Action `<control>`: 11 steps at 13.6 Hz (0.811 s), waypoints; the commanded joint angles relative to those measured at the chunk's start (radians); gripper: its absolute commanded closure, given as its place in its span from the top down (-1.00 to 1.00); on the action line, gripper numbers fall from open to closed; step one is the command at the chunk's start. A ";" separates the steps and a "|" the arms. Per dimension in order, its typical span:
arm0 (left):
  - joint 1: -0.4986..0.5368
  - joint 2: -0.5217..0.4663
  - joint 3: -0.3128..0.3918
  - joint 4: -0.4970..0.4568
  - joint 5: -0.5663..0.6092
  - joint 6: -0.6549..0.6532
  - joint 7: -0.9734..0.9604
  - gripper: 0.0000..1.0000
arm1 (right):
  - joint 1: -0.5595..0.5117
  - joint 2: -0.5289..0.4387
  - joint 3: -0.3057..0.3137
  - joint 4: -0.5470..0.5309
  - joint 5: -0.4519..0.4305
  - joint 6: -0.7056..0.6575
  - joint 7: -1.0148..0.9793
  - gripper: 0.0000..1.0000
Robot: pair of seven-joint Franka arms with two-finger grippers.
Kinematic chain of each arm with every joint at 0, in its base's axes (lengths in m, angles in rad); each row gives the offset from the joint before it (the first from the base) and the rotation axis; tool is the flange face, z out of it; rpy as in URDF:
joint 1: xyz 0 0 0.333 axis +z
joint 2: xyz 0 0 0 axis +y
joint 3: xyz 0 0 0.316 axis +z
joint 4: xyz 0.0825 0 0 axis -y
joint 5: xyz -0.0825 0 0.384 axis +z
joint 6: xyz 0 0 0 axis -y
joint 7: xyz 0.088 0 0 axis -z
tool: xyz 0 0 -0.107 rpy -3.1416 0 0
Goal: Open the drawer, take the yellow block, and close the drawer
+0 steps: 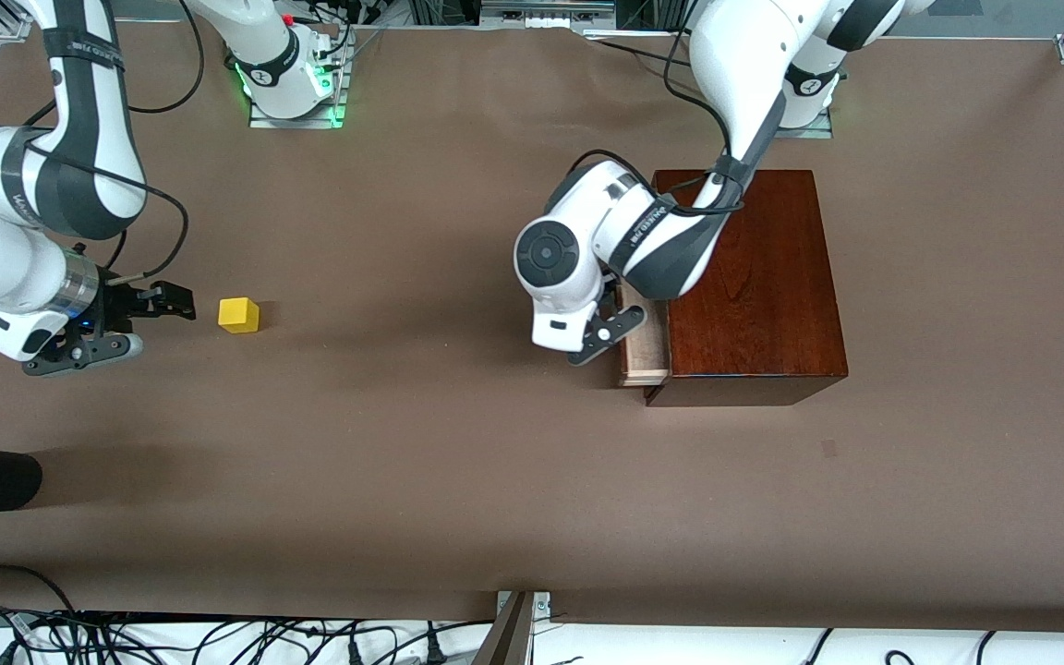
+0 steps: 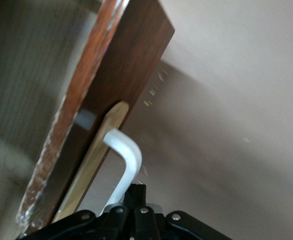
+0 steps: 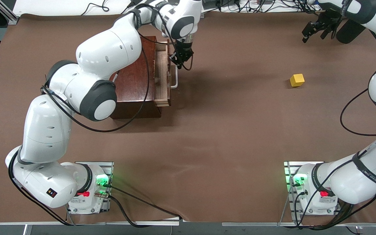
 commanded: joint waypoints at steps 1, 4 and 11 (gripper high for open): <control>0.034 -0.075 0.048 -0.061 0.084 -0.067 0.047 -1.00 | 0.007 0.002 0.005 0.032 -0.024 -0.036 0.046 1.00; 0.050 -0.084 0.051 -0.061 0.092 -0.094 0.046 -1.00 | -0.089 -0.050 0.112 0.035 -0.063 -0.059 0.057 1.00; 0.053 -0.087 0.046 -0.101 0.177 -0.094 0.075 -1.00 | -0.281 -0.225 0.327 0.035 -0.129 -0.158 0.172 1.00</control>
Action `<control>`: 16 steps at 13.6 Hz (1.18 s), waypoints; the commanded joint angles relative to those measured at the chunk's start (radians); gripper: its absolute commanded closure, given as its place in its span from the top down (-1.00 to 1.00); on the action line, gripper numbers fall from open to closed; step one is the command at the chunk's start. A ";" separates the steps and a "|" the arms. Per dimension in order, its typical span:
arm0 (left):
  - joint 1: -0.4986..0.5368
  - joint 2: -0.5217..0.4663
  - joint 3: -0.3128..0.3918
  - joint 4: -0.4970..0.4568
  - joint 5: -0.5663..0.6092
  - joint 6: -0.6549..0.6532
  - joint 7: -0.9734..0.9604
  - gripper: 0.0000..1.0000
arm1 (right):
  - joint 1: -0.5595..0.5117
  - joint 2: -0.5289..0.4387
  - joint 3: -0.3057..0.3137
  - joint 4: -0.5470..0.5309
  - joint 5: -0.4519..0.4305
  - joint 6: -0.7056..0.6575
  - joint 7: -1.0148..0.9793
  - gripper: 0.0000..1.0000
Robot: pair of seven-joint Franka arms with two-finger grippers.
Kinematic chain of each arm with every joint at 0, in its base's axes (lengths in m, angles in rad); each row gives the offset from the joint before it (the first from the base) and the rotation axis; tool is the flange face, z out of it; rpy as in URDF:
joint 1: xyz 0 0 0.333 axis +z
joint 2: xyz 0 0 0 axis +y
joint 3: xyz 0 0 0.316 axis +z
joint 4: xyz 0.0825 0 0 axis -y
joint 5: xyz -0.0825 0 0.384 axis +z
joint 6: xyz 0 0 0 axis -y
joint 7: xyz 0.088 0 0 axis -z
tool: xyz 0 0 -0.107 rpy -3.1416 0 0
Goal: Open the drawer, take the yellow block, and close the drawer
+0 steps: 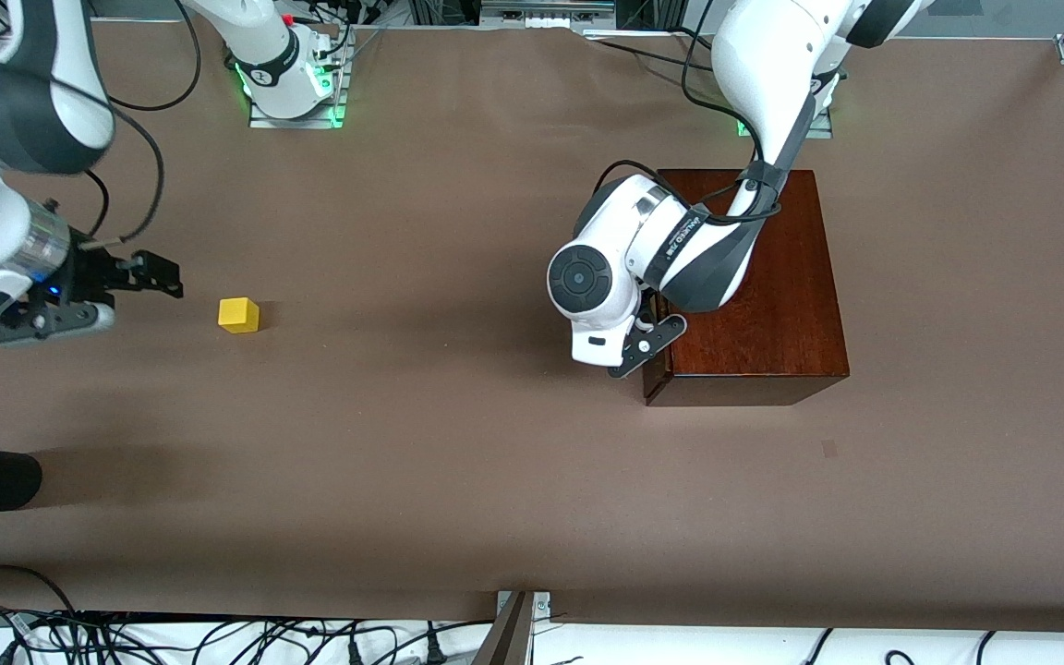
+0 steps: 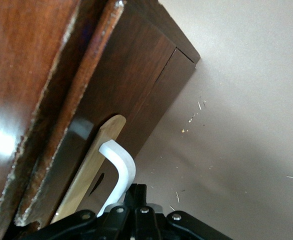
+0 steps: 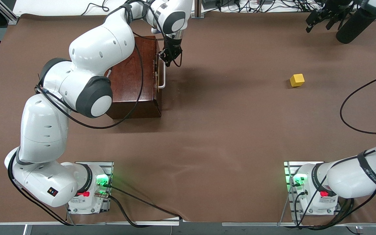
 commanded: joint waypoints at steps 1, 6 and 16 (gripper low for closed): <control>0.025 -0.071 0.037 -0.075 0.130 -0.036 0.070 -1.00 | -0.059 -0.081 0.045 -0.009 -0.033 -0.058 0.025 1.00; 0.024 -0.075 0.025 -0.052 0.109 -0.037 0.051 -1.00 | -0.126 -0.141 0.083 -0.006 -0.047 -0.130 0.041 1.00; 0.027 -0.323 0.003 -0.069 0.004 -0.057 0.242 1.00 | -0.168 -0.143 0.136 0.064 -0.090 -0.185 0.188 1.00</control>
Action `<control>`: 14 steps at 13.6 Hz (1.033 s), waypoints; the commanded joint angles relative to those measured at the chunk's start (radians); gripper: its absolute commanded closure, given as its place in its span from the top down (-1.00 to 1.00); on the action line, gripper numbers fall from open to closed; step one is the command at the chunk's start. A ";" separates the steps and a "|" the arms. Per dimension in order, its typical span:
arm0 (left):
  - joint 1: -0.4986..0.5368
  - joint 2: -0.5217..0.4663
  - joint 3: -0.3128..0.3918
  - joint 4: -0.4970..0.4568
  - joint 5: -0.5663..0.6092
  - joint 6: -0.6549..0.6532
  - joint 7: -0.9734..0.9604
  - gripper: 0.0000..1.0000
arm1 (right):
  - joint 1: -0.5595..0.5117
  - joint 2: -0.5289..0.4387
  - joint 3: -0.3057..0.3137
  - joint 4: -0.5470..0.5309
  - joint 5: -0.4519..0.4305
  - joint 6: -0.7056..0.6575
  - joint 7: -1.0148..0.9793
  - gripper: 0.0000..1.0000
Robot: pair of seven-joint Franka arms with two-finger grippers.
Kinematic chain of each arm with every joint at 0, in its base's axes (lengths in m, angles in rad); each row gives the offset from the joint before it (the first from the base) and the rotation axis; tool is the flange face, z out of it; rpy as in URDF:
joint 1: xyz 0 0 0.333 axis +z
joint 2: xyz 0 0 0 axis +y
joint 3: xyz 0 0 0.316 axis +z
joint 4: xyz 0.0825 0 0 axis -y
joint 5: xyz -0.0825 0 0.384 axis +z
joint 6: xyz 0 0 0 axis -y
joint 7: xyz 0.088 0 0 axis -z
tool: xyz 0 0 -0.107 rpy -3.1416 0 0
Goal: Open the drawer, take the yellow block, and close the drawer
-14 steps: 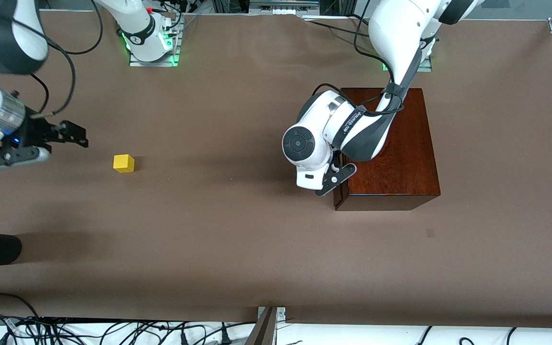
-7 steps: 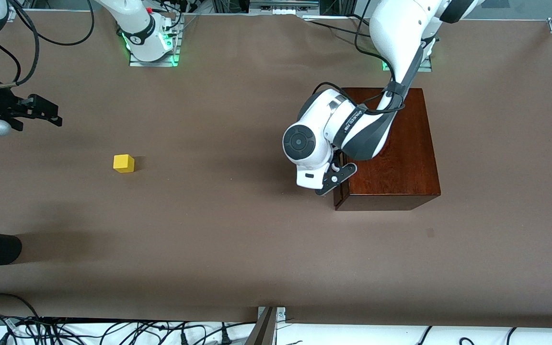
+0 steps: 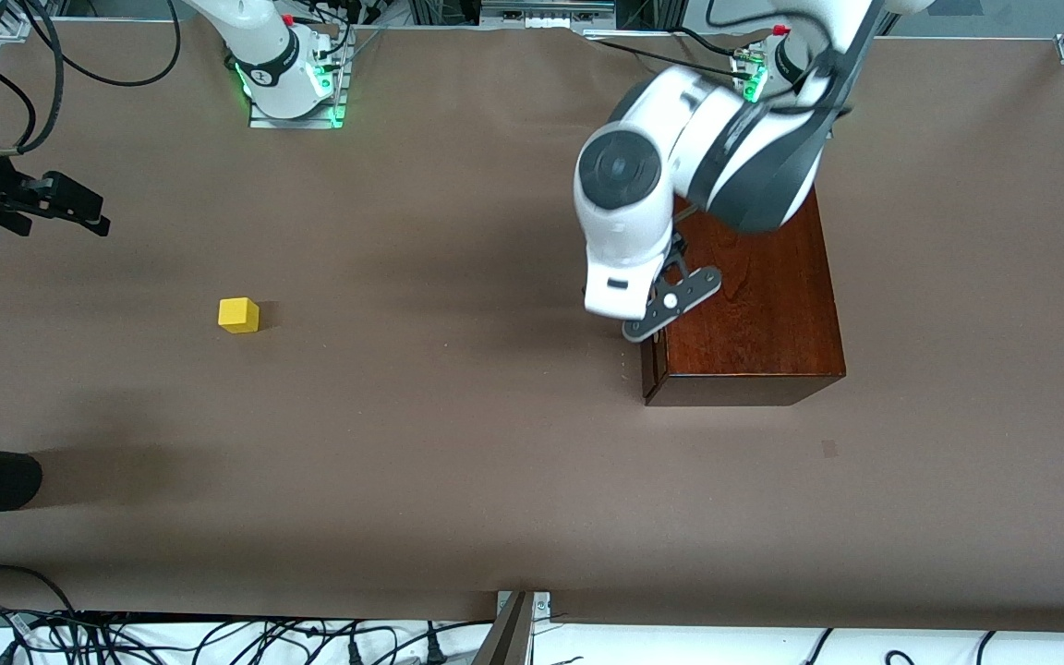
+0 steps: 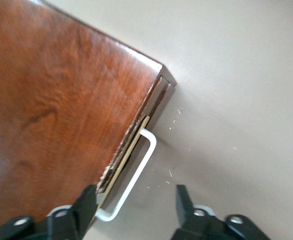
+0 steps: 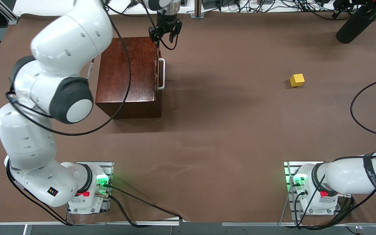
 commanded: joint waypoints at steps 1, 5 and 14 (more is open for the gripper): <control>0.050 -0.093 -0.003 -0.054 0.013 -0.026 0.164 1.00 | -0.022 0.007 0.022 0.016 -0.031 -0.022 0.020 1.00; 0.181 -0.186 -0.005 -0.062 -0.028 -0.096 0.445 1.00 | -0.016 0.022 0.022 0.022 -0.041 -0.021 0.027 1.00; 0.383 -0.443 0.014 -0.370 -0.038 0.027 0.913 1.00 | -0.015 0.030 0.020 0.022 -0.042 -0.021 0.029 1.00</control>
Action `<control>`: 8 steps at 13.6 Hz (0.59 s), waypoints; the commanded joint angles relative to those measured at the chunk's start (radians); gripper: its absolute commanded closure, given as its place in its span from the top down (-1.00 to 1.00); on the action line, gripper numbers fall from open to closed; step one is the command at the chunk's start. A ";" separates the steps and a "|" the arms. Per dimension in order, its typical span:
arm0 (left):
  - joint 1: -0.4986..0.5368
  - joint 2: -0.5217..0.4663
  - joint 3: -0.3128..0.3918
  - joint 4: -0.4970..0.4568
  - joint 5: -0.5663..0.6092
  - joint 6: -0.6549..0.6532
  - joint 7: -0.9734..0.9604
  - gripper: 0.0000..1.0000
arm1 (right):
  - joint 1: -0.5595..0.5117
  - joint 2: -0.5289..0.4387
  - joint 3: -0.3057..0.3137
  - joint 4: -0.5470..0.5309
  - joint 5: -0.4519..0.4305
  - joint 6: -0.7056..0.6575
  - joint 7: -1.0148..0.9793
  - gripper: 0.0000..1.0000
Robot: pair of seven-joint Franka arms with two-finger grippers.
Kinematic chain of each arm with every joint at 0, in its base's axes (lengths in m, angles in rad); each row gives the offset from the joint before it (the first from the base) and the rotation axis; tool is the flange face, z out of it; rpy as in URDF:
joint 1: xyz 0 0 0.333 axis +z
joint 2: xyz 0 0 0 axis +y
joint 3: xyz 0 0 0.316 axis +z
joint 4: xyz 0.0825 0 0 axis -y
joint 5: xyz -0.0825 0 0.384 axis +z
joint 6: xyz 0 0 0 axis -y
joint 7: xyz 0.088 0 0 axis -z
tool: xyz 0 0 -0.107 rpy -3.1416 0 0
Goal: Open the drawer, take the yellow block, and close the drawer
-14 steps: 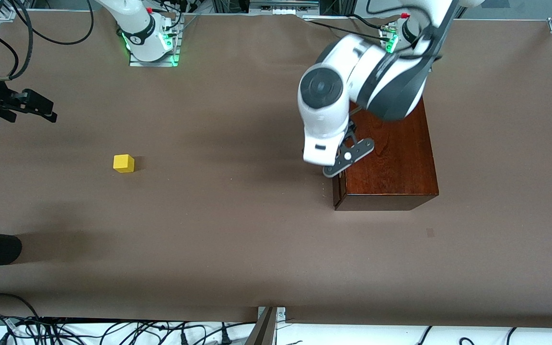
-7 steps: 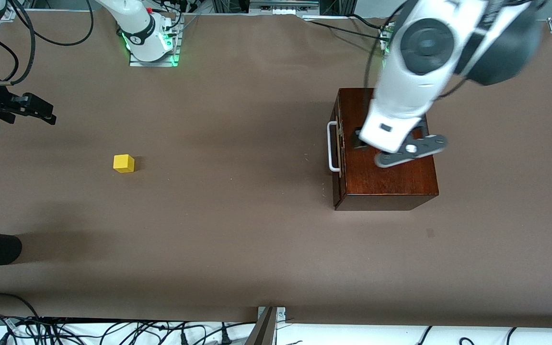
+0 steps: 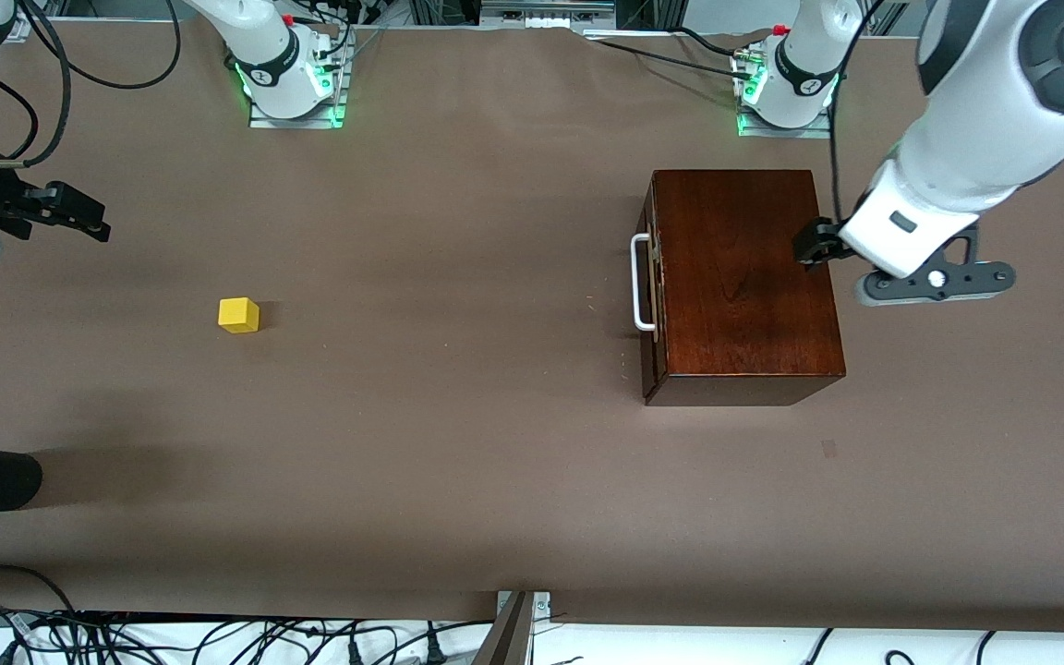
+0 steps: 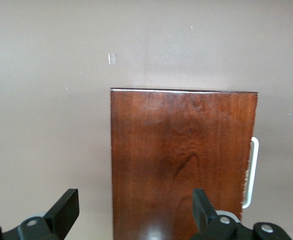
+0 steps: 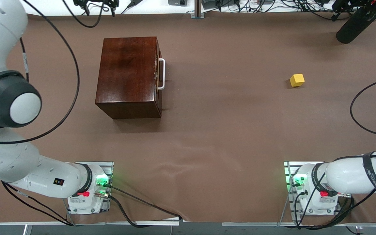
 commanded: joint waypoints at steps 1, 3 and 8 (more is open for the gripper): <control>0.061 -0.141 0.006 -0.211 -0.040 0.116 0.118 1.00 | -0.012 0.005 0.013 0.024 -0.019 -0.019 0.013 1.00; 0.083 -0.169 0.059 -0.266 -0.086 0.152 0.229 1.00 | -0.012 0.005 0.013 0.024 -0.026 -0.014 0.014 1.00; 0.089 -0.170 0.067 -0.251 -0.090 0.152 0.244 1.00 | -0.011 0.007 0.013 0.024 -0.027 -0.013 0.014 1.00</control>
